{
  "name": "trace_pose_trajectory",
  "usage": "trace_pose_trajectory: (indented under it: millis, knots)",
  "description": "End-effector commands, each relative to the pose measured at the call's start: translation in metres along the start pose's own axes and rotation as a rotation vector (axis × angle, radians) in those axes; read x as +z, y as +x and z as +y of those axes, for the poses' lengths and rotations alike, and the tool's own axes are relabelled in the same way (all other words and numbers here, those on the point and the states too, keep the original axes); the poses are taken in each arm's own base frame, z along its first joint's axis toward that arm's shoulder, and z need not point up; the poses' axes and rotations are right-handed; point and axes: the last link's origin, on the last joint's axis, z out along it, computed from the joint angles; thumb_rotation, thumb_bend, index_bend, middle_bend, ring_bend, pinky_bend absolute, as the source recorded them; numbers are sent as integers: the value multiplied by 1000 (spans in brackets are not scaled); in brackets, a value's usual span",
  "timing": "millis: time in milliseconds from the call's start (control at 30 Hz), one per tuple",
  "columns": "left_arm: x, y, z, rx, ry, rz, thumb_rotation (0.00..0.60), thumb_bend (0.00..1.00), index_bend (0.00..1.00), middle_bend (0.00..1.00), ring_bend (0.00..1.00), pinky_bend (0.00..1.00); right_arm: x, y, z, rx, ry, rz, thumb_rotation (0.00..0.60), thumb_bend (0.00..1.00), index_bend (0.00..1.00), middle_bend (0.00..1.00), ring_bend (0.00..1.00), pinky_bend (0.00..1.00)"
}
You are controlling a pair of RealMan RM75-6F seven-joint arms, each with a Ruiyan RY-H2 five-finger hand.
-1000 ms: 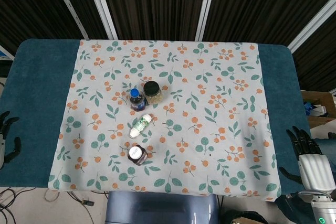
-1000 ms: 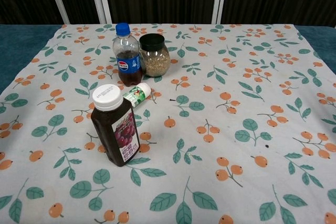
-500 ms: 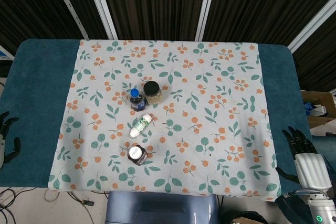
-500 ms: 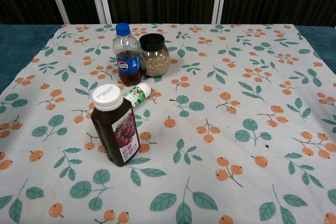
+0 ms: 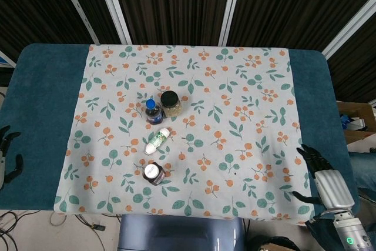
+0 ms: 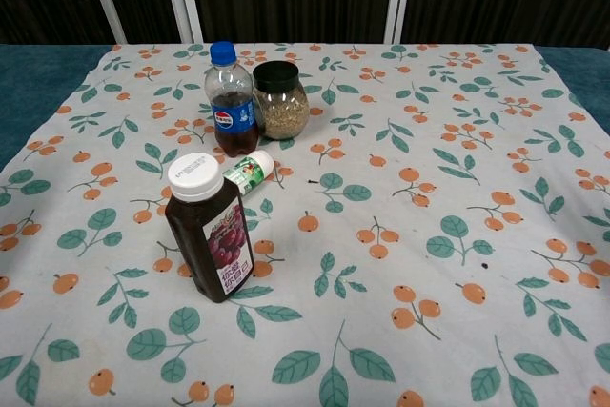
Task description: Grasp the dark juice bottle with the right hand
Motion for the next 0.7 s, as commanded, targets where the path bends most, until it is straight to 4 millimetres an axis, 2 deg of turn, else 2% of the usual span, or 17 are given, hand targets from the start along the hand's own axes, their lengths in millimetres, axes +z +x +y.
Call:
trace_pose_trajectory:
  millis: [33, 233, 367, 700]
  knots:
    - [0, 0, 0, -1, 0, -1, 600, 528, 194, 72, 104, 16, 30, -8, -22, 84, 127, -173, 600, 167, 0, 0, 0, 187]
    - [1, 0, -1, 0, 8, -3, 600, 528, 194, 71, 104, 16, 73, -32, -58, 248, 228, -381, 600, 167, 0, 0, 0, 187]
    - [1, 0, -2, -1, 17, -3, 600, 528, 194, 71, 104, 16, 96, -45, -83, 343, 279, -449, 600, 167, 0, 0, 0, 187]
    - [2, 1, -3, -4, 28, -4, 600, 528, 194, 71, 104, 16, 126, -74, -124, 422, 363, -528, 600, 167, 0, 16, 0, 187]
